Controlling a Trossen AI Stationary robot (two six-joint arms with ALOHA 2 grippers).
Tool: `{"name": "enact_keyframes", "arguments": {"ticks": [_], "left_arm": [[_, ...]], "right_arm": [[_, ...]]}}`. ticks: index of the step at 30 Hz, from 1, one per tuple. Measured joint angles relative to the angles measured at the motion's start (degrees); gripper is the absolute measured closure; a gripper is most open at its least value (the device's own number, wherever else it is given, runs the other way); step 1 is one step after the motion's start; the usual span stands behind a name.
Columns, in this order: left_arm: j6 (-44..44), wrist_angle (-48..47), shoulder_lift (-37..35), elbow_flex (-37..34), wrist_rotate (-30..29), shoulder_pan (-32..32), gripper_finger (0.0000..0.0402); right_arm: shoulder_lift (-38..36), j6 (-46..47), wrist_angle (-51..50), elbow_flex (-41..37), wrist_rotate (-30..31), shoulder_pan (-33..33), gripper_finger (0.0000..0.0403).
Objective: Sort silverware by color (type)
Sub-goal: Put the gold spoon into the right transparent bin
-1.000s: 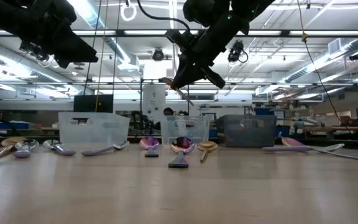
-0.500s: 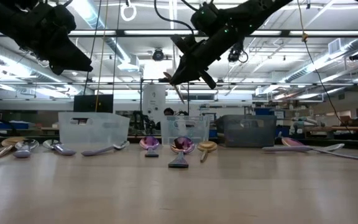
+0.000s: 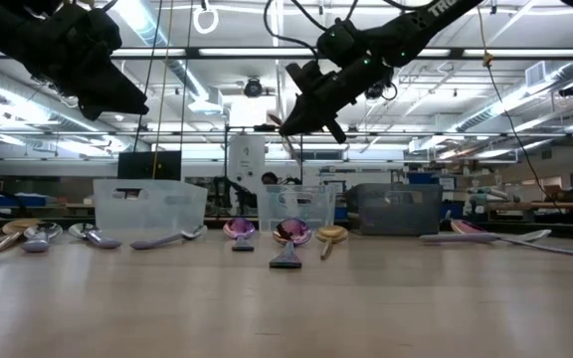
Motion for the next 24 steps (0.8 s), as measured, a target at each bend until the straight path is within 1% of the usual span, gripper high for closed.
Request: {"name": "enact_keyframes", "arguments": {"ticks": [4,7,16,24], "left_arm": [[-0.24,0.62,0.00,0.00,-0.02,0.00,0.0255],[-0.37,0.67,0.00,0.00,-0.02,0.00,0.0255],[-0.37,0.68,0.00,0.00,-0.04,0.00,0.0255],[-0.36,0.72,0.00,0.00,-0.22,0.00,0.0255]], "right_arm": [[0.02,-3.38,0.00,0.00,-0.29,-1.05,0.0380],[0.09,-4.76,-0.02,0.00,-1.31,-2.40,0.0380],[0.12,-8.38,-1.55,-0.05,-1.66,-4.65,0.0380],[4.43,-9.85,-0.58,-0.26,-1.39,-4.65,0.0380]]}}
